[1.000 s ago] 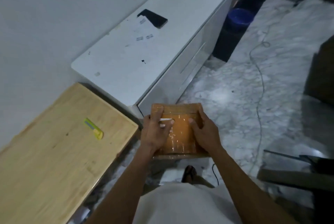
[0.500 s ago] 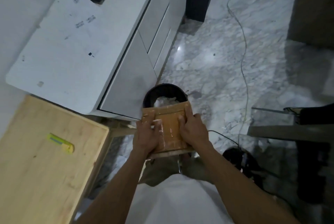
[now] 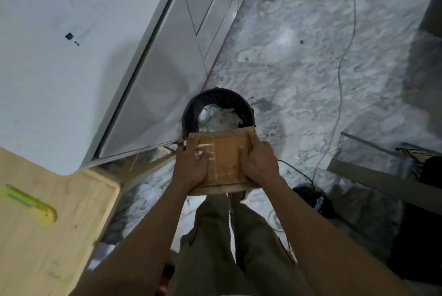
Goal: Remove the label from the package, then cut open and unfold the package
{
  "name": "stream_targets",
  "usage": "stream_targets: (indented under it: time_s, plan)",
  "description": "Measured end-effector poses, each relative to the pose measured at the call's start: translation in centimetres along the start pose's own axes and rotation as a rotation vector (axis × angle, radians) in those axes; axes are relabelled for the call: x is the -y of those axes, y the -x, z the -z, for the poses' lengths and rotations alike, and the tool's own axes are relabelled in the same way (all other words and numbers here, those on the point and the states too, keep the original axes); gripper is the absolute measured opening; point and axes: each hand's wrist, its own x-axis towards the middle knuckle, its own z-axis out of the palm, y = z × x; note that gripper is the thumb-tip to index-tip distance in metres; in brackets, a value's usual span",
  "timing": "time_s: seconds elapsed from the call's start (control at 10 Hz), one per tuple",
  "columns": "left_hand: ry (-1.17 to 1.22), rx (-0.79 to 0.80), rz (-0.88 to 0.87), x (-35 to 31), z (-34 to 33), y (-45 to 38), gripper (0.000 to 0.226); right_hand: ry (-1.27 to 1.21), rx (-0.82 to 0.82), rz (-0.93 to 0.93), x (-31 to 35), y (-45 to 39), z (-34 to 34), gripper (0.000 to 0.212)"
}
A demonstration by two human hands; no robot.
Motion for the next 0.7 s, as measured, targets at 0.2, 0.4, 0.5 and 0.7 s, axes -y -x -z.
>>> stream_targets:
  time_s: [0.2, 0.4, 0.5, 0.7]
  plan:
    - [-0.067, 0.006, 0.007, -1.1, -0.5, -5.8, 0.063, 0.021, 0.022, 0.016, -0.1, -6.0, -1.7, 0.062]
    - [-0.123, -0.007, 0.037, -2.3, -0.1, -6.1, 0.073, 0.010, 0.019, 0.041, 0.1, -6.4, -0.6, 0.065]
    - [-0.085, -0.018, -0.006, -2.8, 0.6, -5.2, 0.074, -0.064, 0.021, 0.050, 0.6, -6.0, 0.2, 0.066]
    - [-0.041, -0.080, -0.078, -3.2, 1.1, -2.7, 0.073, -0.138, -0.028, 0.080, 1.6, -4.5, 1.3, 0.065]
